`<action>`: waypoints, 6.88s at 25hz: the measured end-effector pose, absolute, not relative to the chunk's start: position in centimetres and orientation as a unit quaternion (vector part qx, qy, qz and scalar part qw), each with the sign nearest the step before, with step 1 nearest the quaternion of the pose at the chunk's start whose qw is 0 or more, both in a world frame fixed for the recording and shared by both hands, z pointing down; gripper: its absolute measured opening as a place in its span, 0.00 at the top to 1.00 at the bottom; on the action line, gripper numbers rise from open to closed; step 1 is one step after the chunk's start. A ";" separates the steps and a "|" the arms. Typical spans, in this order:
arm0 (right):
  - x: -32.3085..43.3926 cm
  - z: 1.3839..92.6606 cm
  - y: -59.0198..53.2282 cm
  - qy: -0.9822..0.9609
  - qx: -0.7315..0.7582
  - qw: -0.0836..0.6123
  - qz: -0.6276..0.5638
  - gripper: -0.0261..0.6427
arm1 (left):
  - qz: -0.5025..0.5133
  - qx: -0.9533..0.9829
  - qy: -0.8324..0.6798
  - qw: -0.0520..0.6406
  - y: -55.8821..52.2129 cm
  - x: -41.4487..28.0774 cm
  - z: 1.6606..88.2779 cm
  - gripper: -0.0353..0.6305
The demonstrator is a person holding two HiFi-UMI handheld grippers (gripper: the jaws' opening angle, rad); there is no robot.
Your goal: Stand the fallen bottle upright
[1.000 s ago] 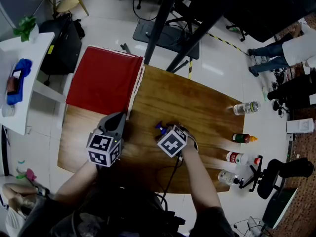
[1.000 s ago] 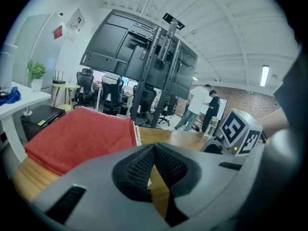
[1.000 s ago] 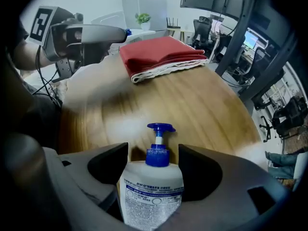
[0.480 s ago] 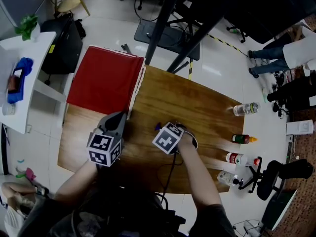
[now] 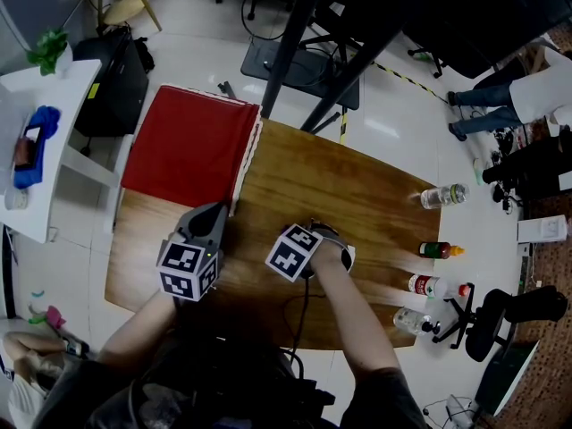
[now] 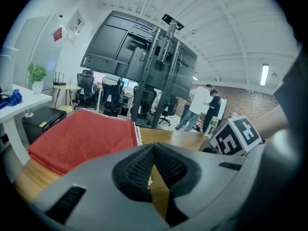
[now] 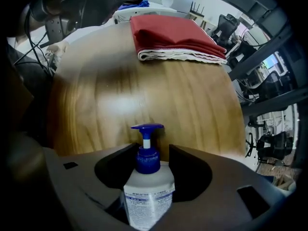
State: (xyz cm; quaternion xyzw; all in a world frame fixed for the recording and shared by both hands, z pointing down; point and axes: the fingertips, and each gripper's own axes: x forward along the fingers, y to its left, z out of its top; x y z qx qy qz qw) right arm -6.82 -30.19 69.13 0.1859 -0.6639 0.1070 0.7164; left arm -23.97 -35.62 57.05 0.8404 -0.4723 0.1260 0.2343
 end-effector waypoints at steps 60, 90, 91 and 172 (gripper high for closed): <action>-2.5 48.4 -27.7 -0.805 0.588 0.067 0.042 0.71 | 0.082 0.879 -0.445 0.148 -29.0 -20.0 48.8 0.90; -2.2 50.7 -25.0 -0.783 0.614 0.088 0.036 0.70 | 0.082 0.874 -0.453 0.152 -25.7 -19.3 48.0 0.90; -2.2 50.7 -25.0 -0.784 0.613 0.087 0.036 0.69 | 0.082 0.875 -0.453 0.152 -25.6 -19.2 47.9 0.90; -5.5 43.5 -13.8 -0.759 0.649 0.054 -0.004 0.95 | 0.062 0.898 -0.408 0.149 -18.4 -20.8 45.8 0.90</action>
